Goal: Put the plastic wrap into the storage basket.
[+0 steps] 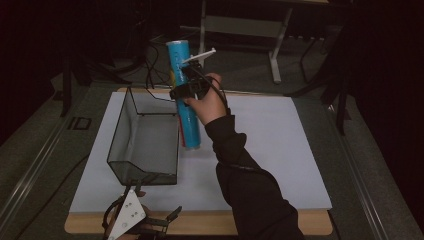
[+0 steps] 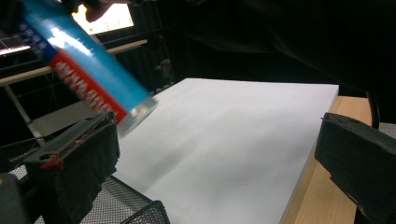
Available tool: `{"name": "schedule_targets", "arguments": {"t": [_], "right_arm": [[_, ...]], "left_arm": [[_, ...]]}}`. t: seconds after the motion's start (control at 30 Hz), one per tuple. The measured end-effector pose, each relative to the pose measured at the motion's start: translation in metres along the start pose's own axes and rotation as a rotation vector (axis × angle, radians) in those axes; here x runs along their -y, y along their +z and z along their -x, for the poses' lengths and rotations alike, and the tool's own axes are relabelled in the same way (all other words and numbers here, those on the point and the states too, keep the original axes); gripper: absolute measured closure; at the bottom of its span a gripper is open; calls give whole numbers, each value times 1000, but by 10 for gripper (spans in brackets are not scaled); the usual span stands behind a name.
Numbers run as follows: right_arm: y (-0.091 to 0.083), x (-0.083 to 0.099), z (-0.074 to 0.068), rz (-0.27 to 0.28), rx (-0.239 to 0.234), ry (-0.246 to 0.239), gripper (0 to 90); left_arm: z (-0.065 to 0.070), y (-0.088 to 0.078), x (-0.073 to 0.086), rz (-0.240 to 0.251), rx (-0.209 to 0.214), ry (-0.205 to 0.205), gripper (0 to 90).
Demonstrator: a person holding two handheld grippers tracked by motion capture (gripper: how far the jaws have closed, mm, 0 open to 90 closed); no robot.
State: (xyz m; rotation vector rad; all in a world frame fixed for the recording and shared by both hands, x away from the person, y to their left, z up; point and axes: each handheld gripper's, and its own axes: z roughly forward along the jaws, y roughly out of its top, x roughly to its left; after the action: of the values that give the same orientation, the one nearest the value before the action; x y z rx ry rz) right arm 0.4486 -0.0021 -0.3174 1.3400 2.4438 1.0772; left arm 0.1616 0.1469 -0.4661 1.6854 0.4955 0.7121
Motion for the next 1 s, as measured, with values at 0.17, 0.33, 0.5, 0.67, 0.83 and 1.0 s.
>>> {"name": "schedule_targets", "arguments": {"t": [0.17,0.33,0.5,0.67,0.83,1.0], "right_arm": [[12,0,-20,15,-35,1,318],[26,3,-37,9,-85,6,318],[39,12,-44,9,-126,31,318],[59,28,-47,-7,-158,78,317],[71,40,-44,-39,-170,97,317],[85,50,-39,-78,-151,113,318]], "left_arm": [[0,0,0,-5,-4,0,5],[0,-2,-1,6,-6,1,5],[0,-2,-1,5,-11,8,5],[1,-3,-1,7,-14,9,5],[1,-2,-1,8,-14,7,5],[1,-2,-1,5,-7,6,5]]}}
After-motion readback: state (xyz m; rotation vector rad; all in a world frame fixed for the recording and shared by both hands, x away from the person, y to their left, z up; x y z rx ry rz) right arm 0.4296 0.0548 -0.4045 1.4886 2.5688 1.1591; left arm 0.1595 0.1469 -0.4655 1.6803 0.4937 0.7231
